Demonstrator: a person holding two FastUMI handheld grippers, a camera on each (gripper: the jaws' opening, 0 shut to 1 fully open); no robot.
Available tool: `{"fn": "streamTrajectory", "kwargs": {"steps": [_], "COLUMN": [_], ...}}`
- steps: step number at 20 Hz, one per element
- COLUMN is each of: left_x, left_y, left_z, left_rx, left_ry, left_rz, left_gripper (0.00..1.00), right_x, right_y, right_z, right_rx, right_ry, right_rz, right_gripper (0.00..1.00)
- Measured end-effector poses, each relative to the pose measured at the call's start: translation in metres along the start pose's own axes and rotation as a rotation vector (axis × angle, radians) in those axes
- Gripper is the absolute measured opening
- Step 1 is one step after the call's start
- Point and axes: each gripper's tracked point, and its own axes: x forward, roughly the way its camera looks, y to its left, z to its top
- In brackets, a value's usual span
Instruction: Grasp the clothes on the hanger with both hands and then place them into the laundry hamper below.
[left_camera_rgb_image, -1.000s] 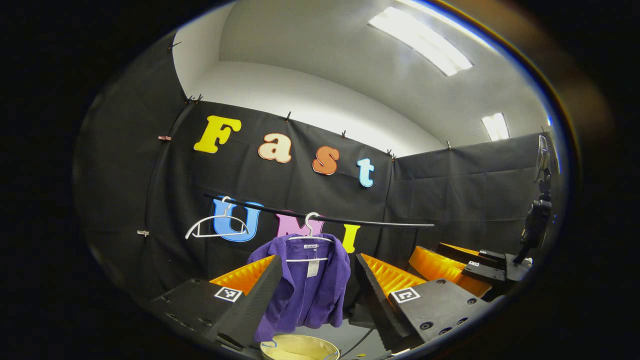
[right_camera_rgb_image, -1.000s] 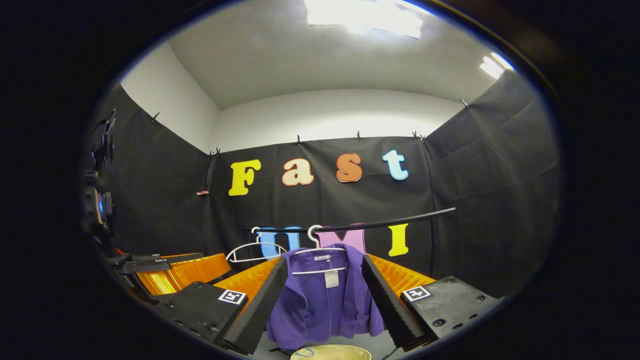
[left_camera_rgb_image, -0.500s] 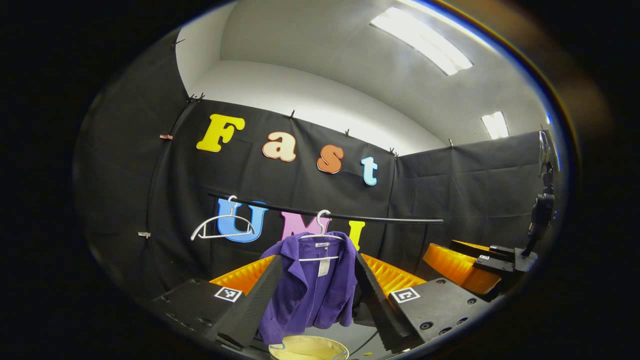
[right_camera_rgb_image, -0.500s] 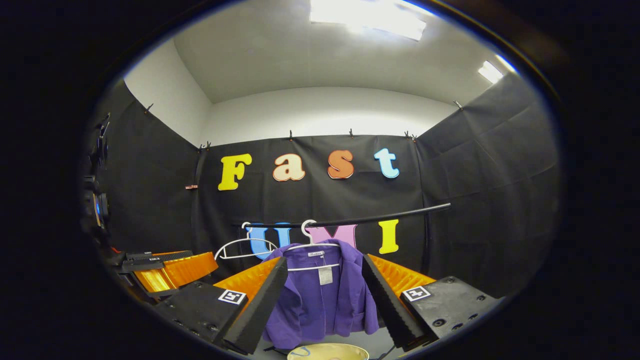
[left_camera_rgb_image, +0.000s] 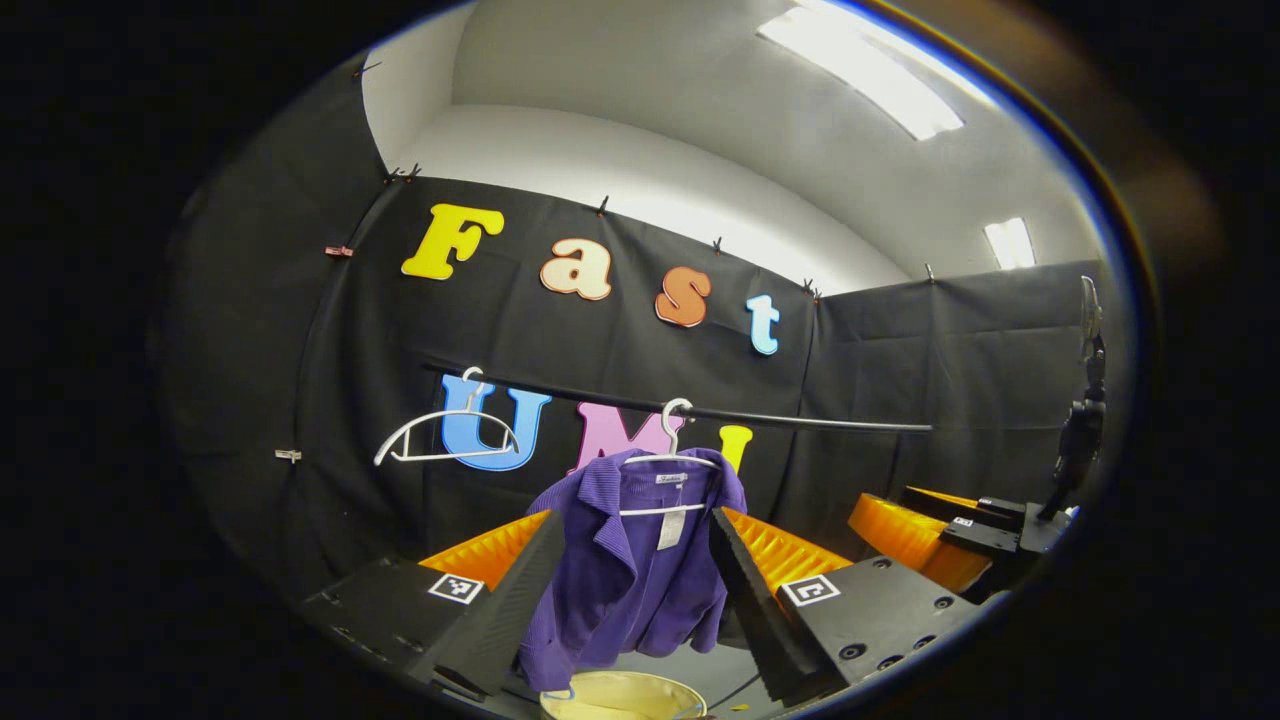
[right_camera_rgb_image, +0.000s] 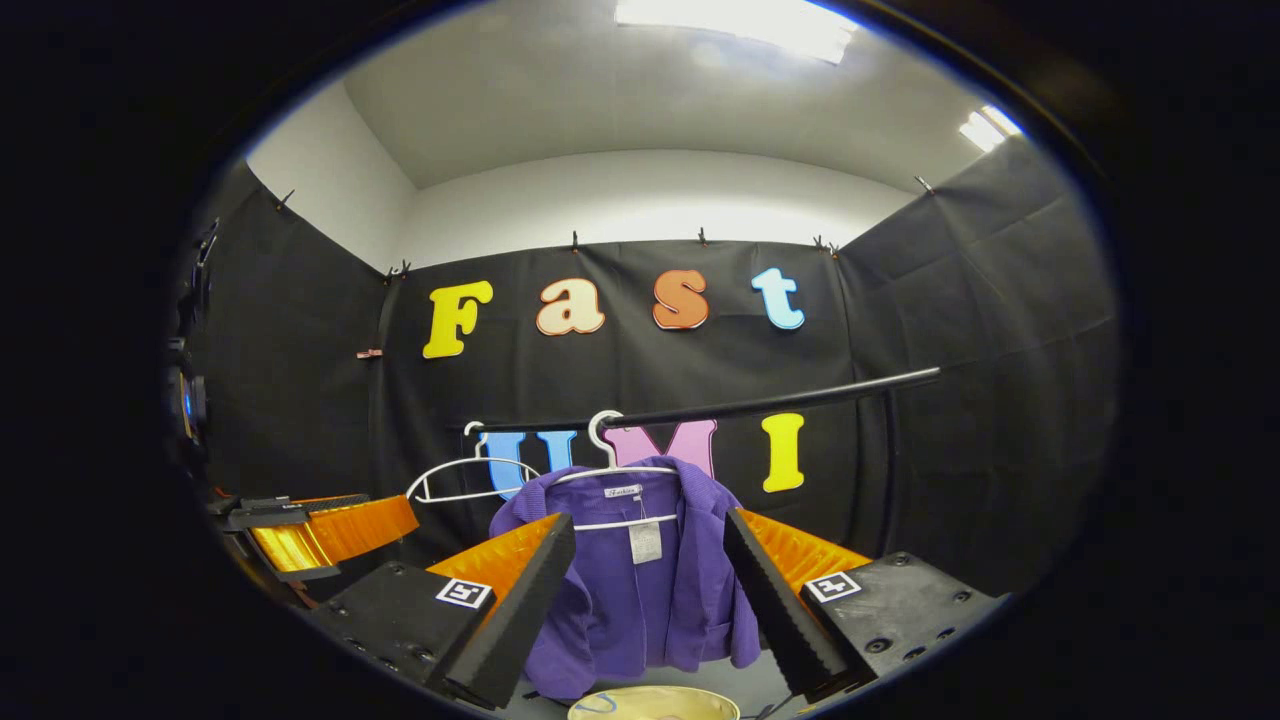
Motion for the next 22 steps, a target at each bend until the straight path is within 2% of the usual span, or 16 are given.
{"fn": "streamTrajectory", "kwargs": {"steps": [6, 10, 17, 22], "left_x": [0.081, 0.124, 0.176, 0.206], "left_y": [0.001, -0.001, 0.026, 0.036], "left_z": [-0.034, -0.074, -0.125, -0.15], "left_rx": [-0.013, -0.005, -0.035, -0.058], "left_ry": [0.018, 0.064, 0.131, 0.168], "left_rz": [0.067, 0.111, 0.258, 0.321], "left_gripper": [0.92, 0.92, 0.93, 0.93], "right_x": [0.098, 0.149, 0.201, 0.228], "right_y": [-0.029, -0.055, -0.083, -0.096], "right_z": [-0.052, -0.087, -0.144, -0.172], "right_rx": [-0.006, -0.005, -0.021, 0.009], "right_ry": [0.052, 0.091, 0.153, 0.194], "right_rz": [0.038, 0.047, 0.061, 0.078], "right_gripper": [0.98, 0.97, 0.98, 0.98]}}
